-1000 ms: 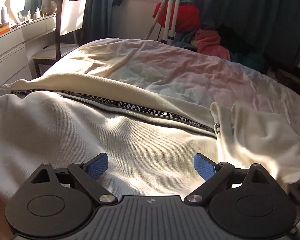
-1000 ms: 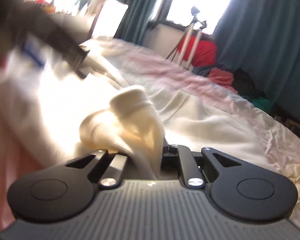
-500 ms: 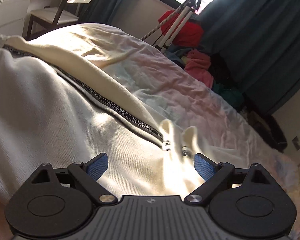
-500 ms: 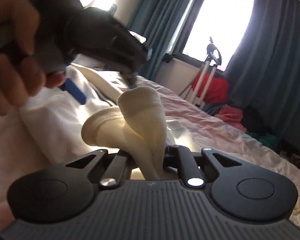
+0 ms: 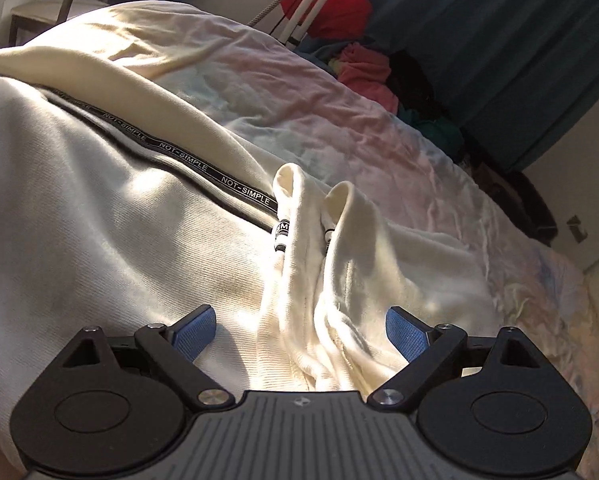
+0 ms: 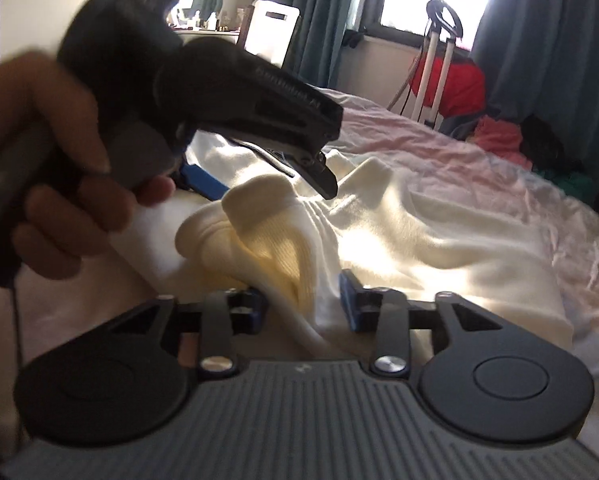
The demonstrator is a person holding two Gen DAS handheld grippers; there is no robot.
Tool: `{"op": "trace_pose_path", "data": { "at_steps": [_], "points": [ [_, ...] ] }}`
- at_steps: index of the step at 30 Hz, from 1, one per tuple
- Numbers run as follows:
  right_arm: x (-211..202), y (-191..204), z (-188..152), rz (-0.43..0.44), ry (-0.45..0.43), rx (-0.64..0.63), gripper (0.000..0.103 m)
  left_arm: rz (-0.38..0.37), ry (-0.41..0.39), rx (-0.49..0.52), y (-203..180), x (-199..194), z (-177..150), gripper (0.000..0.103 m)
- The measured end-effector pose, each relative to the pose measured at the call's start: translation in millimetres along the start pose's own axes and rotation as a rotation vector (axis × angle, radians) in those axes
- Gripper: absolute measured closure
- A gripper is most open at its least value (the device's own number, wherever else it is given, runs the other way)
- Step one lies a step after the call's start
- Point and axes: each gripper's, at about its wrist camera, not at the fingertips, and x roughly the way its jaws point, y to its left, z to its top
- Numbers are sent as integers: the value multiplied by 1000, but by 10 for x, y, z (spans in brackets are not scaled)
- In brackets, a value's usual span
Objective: Fold clothes
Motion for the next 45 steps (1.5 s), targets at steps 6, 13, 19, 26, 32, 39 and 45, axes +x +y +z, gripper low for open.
{"op": "trace_pose_path", "data": {
  "at_steps": [6,13,19,26,32,39,45],
  "points": [
    [-606,-499,-22,80,-47,309,30,13,14,89,-77,135,55,17],
    [-446,-1308,-195,-229,-41,495,30,55,27,263,-307,324,108,58],
    [-56,-1628,-420,-249,43,640,29,4,-42,150,-206,88,260,91],
    [95,-1496,-493,-281,102,603,21,117,5,165,-164,199,135,89],
    [6,-1536,-531,-262,93,646,21,132,-34,164,-195,76,208,73],
    [-65,-1508,-501,-277,74,647,21,55,-142,226,-357,20,484,57],
    [-44,-1477,-458,-292,58,620,21,-11,-57,291,-518,493,613,58]
  ]
}}
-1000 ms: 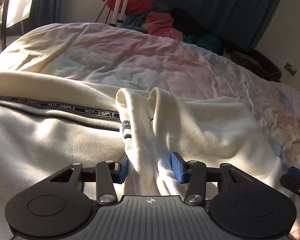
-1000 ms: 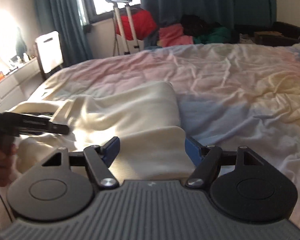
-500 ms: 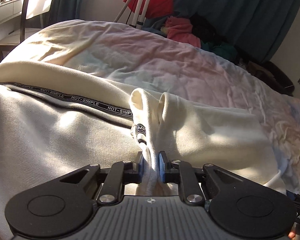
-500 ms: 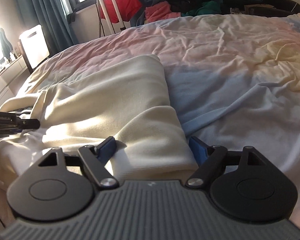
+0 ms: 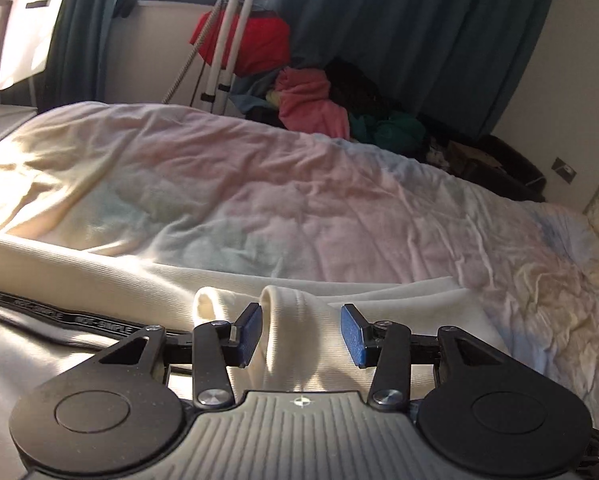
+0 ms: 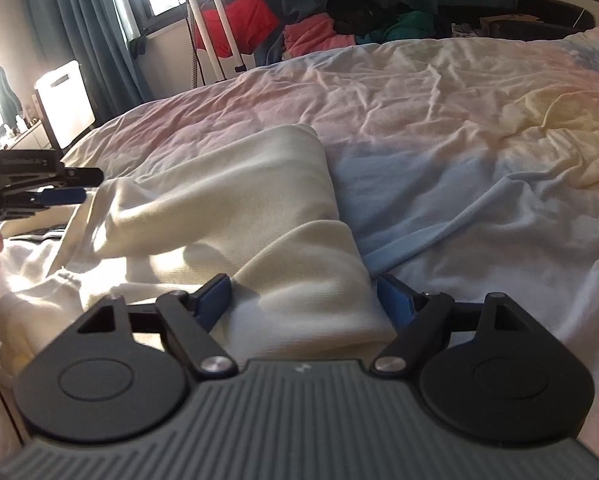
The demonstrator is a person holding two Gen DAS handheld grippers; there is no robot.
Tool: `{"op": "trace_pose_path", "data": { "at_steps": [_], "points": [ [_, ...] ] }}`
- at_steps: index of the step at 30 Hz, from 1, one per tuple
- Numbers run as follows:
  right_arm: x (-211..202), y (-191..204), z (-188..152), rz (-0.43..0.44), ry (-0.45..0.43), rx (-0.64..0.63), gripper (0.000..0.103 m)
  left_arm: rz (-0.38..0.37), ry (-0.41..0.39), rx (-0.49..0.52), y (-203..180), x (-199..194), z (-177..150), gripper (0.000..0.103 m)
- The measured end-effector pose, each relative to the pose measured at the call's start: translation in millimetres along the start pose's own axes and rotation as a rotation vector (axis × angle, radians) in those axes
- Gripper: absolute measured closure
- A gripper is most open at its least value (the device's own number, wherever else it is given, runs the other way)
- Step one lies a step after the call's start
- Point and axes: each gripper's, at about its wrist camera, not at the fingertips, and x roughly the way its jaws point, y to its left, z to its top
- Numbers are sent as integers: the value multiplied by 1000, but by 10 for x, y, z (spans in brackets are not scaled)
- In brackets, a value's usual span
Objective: Fold clothes
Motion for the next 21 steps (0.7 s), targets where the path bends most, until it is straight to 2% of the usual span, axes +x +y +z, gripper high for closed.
{"op": "trace_pose_path", "data": {
  "at_steps": [2,4,7,11,13,19,21],
  "points": [
    [10,12,4,1,-13,-6,21,4,35,-1,14,182,-27,63],
    [28,29,10,-1,-23,-13,21,8,54,-7,44,275,-45,89],
    [41,70,23,-9,-57,-24,21,13,41,-7,90,259,-35,95],
    [-95,207,35,17,-181,-107,21,7,-28,-94,192,-18,177,96],
    [-116,281,37,29,-191,-147,21,57,-34,-78,194,-26,209,97],
    [53,302,-35,17,-106,-177,19,102,64,12,200,312,-64,95],
    [80,261,-34,22,-98,-152,19,105,50,24,187,292,-93,91]
  ]
}}
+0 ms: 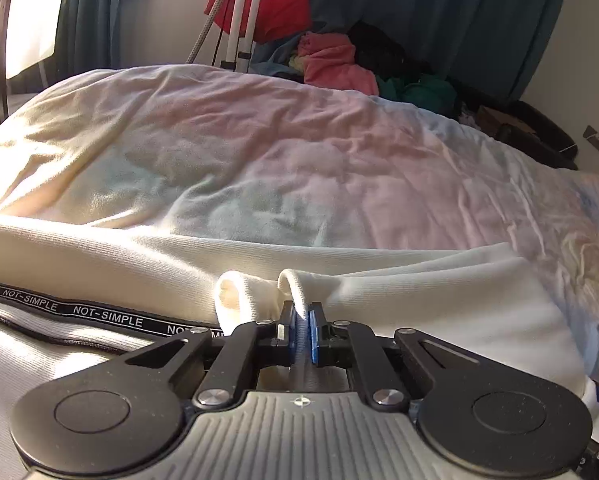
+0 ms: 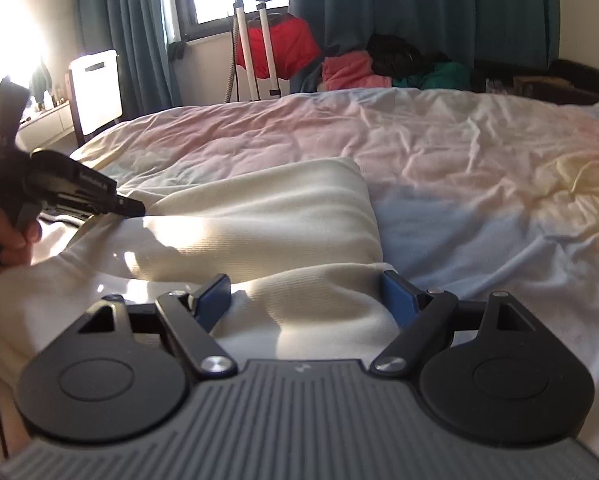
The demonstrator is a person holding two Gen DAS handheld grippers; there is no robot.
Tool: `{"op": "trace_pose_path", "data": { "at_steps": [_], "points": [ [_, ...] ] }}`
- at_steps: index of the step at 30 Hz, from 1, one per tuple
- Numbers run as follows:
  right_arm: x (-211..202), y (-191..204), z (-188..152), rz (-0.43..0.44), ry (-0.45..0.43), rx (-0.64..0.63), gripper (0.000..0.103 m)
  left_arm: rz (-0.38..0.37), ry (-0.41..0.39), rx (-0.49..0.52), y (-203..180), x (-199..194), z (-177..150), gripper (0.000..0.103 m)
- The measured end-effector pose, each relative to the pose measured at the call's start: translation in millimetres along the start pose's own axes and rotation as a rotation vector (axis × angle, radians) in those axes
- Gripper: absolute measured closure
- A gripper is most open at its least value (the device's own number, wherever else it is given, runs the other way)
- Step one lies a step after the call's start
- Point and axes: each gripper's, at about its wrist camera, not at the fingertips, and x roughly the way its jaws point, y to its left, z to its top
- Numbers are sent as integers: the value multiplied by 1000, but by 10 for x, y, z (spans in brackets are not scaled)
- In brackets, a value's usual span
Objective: Fold clothes
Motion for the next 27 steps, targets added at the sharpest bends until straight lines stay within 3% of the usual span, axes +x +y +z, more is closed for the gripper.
{"op": "trace_pose_path", "data": {
  "at_steps": [8,11,14,18,24,27],
  "points": [
    [10,-53,47,-4,18,31,19,31,-12,-67,-40,-485,-149,76],
    [-62,-64,68,0,7,43,22,40,-44,-114,-72,-819,-254,61],
    [-171,-61,94,11,-7,33,22,131,-76,-31,-243,-1169,-364,54],
    [-395,-65,140,22,-41,24,22,200,-89,-14,-321,-1555,-597,38],
    [-619,-81,139,44,-64,45,22,212,-66,-233,66,-2055,-865,25],
    [-690,-81,126,47,-71,44,22,148,-25,-449,472,-2207,-937,16]
  ]
}}
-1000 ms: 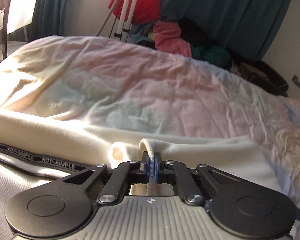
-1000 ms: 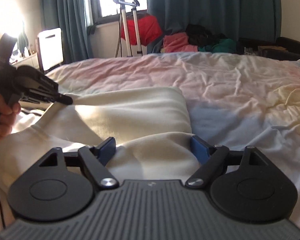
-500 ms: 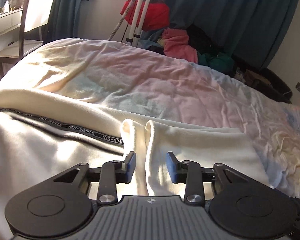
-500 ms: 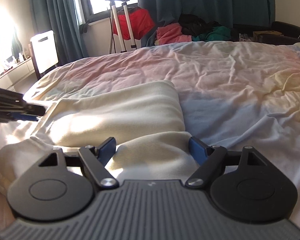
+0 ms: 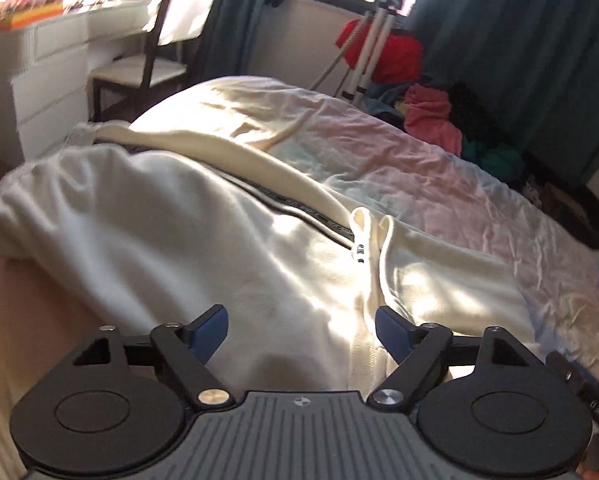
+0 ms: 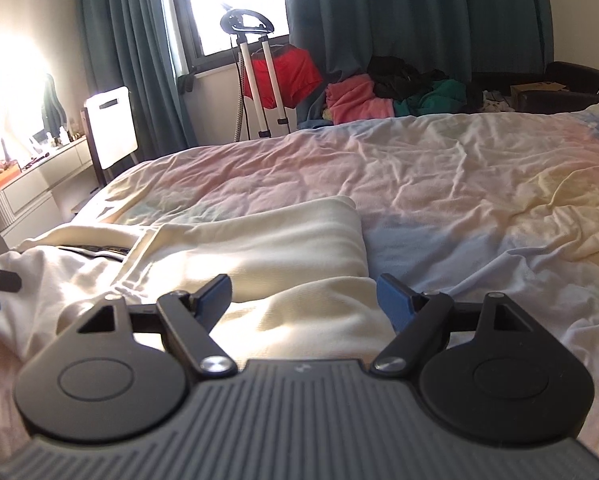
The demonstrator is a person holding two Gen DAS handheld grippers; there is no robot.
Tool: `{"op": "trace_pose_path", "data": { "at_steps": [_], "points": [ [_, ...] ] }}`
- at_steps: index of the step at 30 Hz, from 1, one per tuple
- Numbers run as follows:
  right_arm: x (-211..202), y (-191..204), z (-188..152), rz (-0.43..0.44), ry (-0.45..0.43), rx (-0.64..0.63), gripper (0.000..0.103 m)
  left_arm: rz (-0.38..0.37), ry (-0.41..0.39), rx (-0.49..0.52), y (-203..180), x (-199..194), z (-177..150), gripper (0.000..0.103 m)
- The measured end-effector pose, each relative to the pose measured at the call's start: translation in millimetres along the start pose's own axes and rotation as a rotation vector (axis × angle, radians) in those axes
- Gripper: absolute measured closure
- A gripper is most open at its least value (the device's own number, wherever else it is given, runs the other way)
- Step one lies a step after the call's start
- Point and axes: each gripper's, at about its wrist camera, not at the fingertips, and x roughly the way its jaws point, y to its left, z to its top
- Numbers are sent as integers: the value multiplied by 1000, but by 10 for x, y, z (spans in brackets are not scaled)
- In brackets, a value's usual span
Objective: Fold clothes
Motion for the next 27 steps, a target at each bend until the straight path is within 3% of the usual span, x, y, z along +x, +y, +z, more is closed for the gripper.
{"op": "trace_pose_path", "data": {
  "at_steps": [5,8,11,15,18,22,27],
  "points": [
    [-90,-38,-17,-2,1,9,22,-133,174,-401,799,83,65,16],
    [-129,-58,-18,-1,1,25,22,-112,192,-540,1170,94,73,15],
    [-121,-63,-12,0,-2,31,22,-94,149,-644,1440,110,84,15],
    [-56,-30,-45,-2,20,23,22,-118,116,-725,1671,246,186,17],
    [1,-10,-69,-2,37,13,22,-58,69,-712,1795,306,316,25],
    [32,50,-74,-2,35,-4,22,18,-64,-711,2053,298,449,35],
    [84,223,-47,8,24,-50,22,14,-150,-722,2268,313,436,47]
  ]
}}
